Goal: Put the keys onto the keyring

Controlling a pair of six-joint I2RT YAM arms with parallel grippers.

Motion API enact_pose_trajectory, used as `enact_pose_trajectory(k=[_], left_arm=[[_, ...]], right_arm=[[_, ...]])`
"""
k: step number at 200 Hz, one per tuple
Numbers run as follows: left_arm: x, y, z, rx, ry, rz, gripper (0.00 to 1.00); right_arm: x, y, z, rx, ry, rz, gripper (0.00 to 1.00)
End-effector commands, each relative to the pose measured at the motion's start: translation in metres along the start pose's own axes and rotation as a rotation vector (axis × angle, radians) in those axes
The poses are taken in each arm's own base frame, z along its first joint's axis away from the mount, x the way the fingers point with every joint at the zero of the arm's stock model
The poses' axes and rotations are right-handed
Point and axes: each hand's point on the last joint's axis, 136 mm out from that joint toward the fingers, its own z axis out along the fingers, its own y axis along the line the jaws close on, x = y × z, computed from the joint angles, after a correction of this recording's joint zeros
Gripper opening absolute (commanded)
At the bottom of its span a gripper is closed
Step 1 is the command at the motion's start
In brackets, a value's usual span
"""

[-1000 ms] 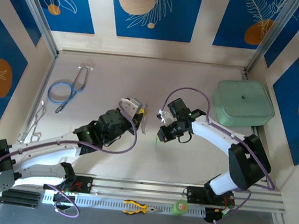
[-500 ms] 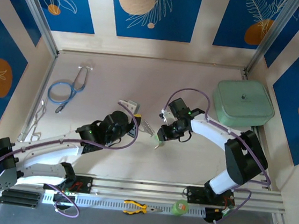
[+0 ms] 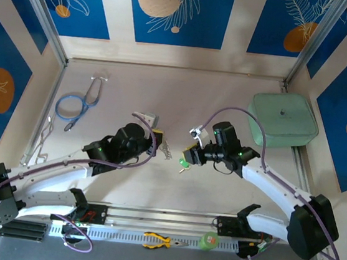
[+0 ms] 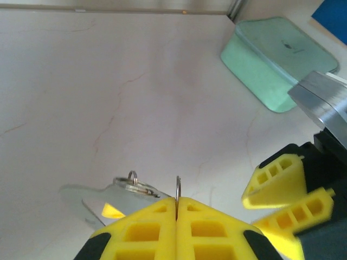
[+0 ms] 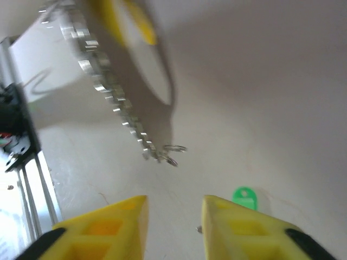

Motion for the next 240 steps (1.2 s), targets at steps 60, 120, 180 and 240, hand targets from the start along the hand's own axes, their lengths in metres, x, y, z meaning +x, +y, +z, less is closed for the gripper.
enact_pose_trajectory(k=[60, 120, 180, 240], left_arm=[[-0.019, -0.021, -0.01, 0.105, -0.014, -0.03, 0.0], [-0.021, -0.024, -0.009, 0.119, -0.022, -0.04, 0.0], [-0.022, -0.027, -0.007, 0.135, -0.023, -0.058, 0.0], [-0.044, -0.017, -0.012, 0.068, -0.143, 0.034, 0.77]], right_arm=[[-0.044, 0.051, 0.021, -0.185, -0.155, -0.226, 0.46], [-0.051, 0.029, 0.049, -0.094, -0.144, -0.091, 0.44], [-0.059, 0.025, 0.06, -0.092, -0.166, -0.054, 0.15], [-0.068, 0.009, 0.048, -0.056, -0.187, 0.212, 0.0]])
